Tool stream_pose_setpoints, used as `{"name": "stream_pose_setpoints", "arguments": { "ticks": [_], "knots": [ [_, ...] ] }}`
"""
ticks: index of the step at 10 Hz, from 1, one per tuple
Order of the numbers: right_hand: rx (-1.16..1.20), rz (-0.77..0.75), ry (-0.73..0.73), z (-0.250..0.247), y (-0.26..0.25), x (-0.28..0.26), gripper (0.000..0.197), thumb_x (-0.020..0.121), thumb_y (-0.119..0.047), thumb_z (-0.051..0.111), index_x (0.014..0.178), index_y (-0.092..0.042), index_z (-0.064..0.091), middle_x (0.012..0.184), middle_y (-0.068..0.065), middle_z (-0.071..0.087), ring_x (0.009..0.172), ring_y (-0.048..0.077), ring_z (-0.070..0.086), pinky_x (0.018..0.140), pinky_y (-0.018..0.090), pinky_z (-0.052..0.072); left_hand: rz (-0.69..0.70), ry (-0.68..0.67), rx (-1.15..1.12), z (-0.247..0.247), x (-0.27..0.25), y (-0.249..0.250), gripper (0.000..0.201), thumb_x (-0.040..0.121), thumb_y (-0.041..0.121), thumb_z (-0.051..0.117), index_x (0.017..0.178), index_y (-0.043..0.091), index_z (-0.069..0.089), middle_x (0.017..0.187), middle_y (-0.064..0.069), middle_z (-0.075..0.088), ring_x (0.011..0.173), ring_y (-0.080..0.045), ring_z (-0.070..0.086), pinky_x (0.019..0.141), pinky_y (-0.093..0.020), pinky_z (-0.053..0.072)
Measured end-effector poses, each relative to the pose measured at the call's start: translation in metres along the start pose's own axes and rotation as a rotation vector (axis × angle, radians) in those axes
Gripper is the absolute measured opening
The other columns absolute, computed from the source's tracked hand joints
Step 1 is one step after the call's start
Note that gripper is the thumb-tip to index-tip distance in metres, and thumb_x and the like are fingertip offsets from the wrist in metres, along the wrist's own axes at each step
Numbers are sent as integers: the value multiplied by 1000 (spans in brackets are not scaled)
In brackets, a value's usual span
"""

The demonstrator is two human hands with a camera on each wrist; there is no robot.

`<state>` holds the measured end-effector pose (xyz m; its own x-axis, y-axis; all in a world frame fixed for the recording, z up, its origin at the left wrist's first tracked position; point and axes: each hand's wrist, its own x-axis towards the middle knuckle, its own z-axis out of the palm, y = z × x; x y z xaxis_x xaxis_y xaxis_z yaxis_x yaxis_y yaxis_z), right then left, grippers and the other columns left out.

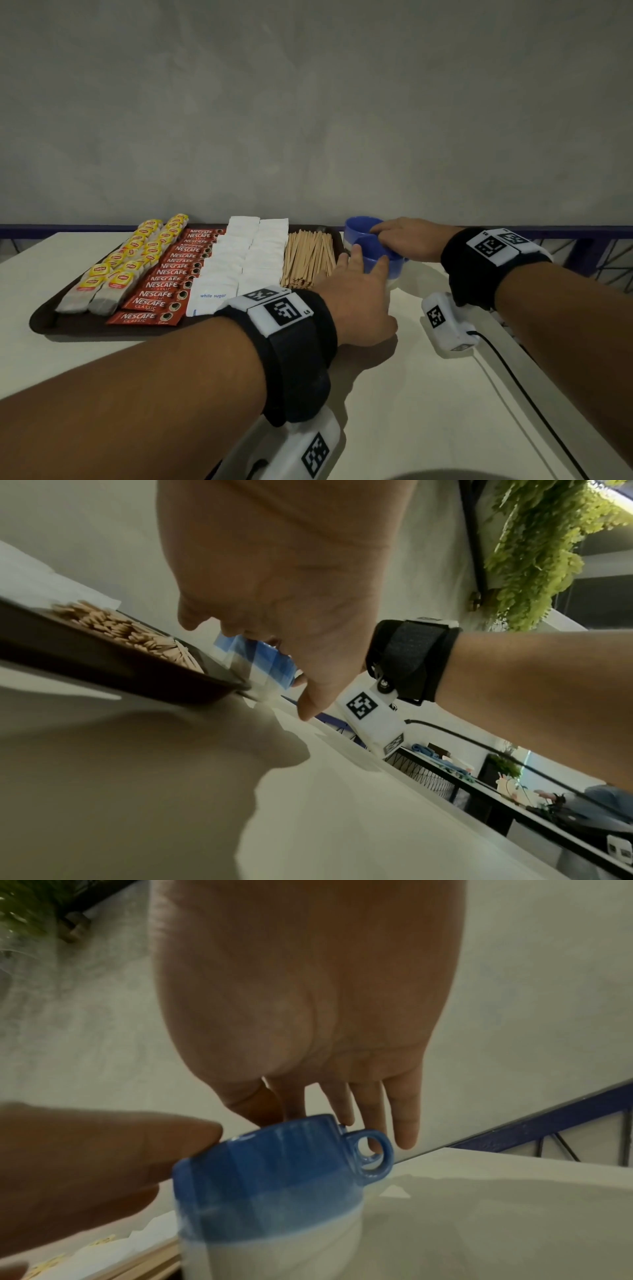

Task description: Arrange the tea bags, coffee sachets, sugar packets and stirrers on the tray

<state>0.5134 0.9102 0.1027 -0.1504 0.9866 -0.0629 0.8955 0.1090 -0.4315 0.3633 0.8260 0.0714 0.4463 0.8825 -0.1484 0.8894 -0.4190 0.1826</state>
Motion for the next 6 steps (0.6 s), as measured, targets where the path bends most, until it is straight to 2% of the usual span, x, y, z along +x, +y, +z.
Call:
{"name": "stream_pose_setpoints", "arguments": {
  "ticks": [2,4,5,6],
  "knots": [
    [-70,-17,-18,1,2,4,42,106,-16,38,145,-10,53,147,13,53,137,30,47,110,34,36,-9,-24,54,-2,-1,1,100,98,40,63,163,29,-11,171,-14,-21,159,-37,-10,126,-62,7],
    [-108,-24,4,4,1,0,41,107,-16,37,142,-6,54,147,15,53,135,31,48,111,36,36,-35,-19,69,-4,0,6,99,98,40,62,164,27,-10,171,-15,-19,158,-39,-8,126,-63,7],
    [-118,-36,47,5,4,-3,44,105,-18,38,146,-5,48,153,17,46,137,30,45,114,36,34,-52,-5,47,-6,-2,9,96,98,40,62,164,26,-6,171,-16,-15,158,-40,-6,126,-62,8],
    [-69,-61,135,2,8,-7,54,104,-26,42,156,-15,35,159,15,38,143,30,39,117,38,30,-12,70,-18,-13,-13,-2,87,95,38,63,162,25,8,171,-16,1,157,-41,7,124,-62,18]
  ]
}}
